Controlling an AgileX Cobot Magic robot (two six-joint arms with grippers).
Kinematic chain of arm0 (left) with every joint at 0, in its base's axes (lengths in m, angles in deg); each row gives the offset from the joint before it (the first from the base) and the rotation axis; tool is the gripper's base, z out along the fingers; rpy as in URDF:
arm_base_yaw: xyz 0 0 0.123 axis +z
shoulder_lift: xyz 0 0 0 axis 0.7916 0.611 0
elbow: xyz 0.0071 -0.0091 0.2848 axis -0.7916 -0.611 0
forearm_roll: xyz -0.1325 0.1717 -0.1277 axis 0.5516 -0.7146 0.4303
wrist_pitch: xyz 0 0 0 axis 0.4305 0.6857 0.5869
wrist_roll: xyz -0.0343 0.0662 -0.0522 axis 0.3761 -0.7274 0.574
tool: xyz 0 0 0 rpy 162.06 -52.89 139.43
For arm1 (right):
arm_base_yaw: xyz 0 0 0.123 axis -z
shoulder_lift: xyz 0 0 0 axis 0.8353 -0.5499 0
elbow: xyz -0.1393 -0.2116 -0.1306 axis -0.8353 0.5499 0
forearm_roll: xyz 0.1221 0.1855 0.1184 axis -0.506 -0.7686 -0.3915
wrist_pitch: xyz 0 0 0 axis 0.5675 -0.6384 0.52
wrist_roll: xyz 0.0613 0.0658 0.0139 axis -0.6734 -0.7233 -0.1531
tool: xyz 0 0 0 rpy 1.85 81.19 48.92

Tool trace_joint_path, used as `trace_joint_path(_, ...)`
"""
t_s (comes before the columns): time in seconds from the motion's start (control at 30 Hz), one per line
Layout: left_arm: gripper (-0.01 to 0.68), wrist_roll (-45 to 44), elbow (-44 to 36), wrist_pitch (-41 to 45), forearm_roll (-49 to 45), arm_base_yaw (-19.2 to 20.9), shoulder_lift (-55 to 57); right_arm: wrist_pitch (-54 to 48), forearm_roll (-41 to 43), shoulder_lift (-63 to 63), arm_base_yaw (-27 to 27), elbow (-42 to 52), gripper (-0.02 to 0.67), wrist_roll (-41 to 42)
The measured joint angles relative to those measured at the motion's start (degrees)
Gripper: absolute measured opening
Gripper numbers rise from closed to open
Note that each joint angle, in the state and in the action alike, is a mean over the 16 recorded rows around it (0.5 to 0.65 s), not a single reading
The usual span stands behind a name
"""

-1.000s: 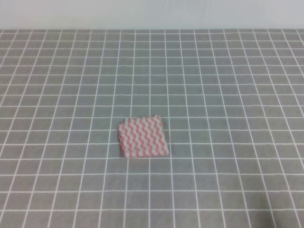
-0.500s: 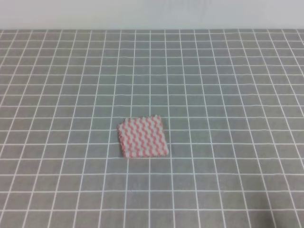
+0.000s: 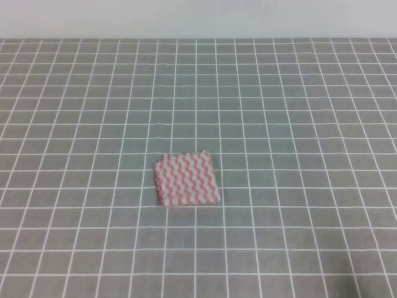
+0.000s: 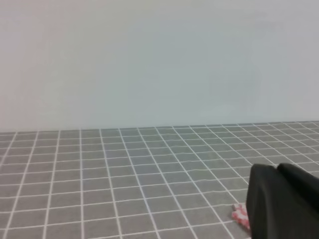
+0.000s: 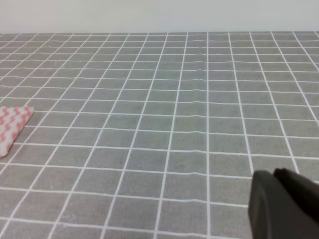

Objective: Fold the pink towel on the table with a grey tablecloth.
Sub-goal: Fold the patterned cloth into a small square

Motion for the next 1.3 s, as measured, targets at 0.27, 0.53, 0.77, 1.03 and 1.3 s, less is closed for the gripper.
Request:
trace_joint_path(0.27,-0.004,29.85,-0.25,6.51,-32.47,3.88,-0.16,0.21,0.04,0.04,0.00,0.17,-0.015,0.01)
trace_joint_path(0.53,-0.004,58.57,-0.47,17.27,-60.43,10.86,-0.25,0.00,-0.02,-0.05,0.00,-0.09,-0.015,0.00)
trace_joint_path(0.77,-0.004,62.04,-0.50,21.72,-62.69,14.58,-0.34,0.06,0.00,-0.01,0.00,0.00,-0.015,0.00)
trace_joint_path(1.03,-0.004,61.04,-0.58,21.66,-62.26,15.34,-0.28,0.34,0.07,0.03,0.01,0.26,-0.015,0.02)
trace_joint_path(1.3,-0.004,60.93,-0.37,21.50,-62.00,15.34,0.02,0.13,0.03,-0.11,0.01,0.00,-0.015,0.01)
